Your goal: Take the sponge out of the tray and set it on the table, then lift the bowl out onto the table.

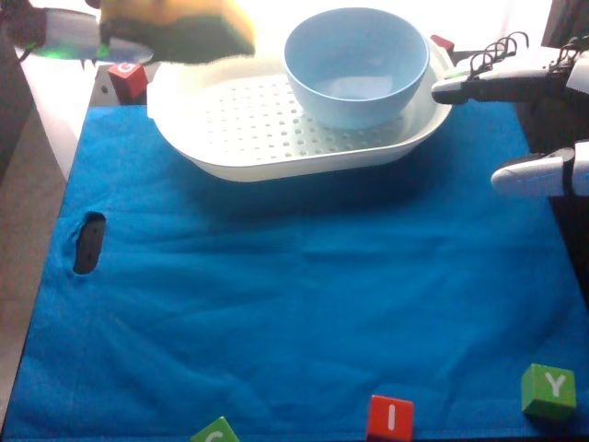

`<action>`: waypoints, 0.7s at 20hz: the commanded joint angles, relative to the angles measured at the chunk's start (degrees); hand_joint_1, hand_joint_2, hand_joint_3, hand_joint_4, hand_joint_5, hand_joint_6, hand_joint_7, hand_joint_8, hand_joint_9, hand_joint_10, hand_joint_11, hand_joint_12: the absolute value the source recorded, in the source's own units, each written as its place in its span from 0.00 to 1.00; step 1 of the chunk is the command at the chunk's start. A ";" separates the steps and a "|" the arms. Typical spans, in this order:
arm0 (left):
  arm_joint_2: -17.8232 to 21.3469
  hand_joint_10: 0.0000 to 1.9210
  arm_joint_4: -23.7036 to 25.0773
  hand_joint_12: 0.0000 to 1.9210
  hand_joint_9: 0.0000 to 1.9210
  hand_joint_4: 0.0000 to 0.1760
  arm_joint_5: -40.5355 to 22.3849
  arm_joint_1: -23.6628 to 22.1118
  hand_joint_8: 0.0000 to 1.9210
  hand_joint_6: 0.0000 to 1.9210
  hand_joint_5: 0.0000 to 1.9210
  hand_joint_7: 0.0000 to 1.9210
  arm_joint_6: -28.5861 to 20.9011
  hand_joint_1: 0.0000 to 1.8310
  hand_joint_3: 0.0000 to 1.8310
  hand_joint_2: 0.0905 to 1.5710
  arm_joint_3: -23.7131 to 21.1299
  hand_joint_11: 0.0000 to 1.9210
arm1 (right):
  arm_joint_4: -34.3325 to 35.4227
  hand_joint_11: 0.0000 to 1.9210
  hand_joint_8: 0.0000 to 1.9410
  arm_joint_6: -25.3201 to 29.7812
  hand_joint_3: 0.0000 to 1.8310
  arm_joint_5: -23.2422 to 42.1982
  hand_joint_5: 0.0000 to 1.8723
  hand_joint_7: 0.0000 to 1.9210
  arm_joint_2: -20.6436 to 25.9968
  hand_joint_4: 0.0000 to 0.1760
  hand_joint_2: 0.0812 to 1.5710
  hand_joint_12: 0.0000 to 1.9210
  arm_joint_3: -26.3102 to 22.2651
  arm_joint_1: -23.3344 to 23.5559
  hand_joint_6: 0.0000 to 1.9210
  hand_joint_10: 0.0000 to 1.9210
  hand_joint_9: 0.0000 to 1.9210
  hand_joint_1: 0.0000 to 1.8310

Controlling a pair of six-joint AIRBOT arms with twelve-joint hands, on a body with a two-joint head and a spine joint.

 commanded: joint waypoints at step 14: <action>6.62 0.61 8.23 0.69 0.52 0.00 -19.78 15.96 0.42 0.62 0.45 0.51 -19.36 0.75 0.00 0.69 -10.11 0.52 | 3.74 0.10 0.00 0.41 0.00 5.60 0.19 0.16 -0.10 0.28 0.72 0.11 -0.05 0.90 0.00 0.00 0.14 0.45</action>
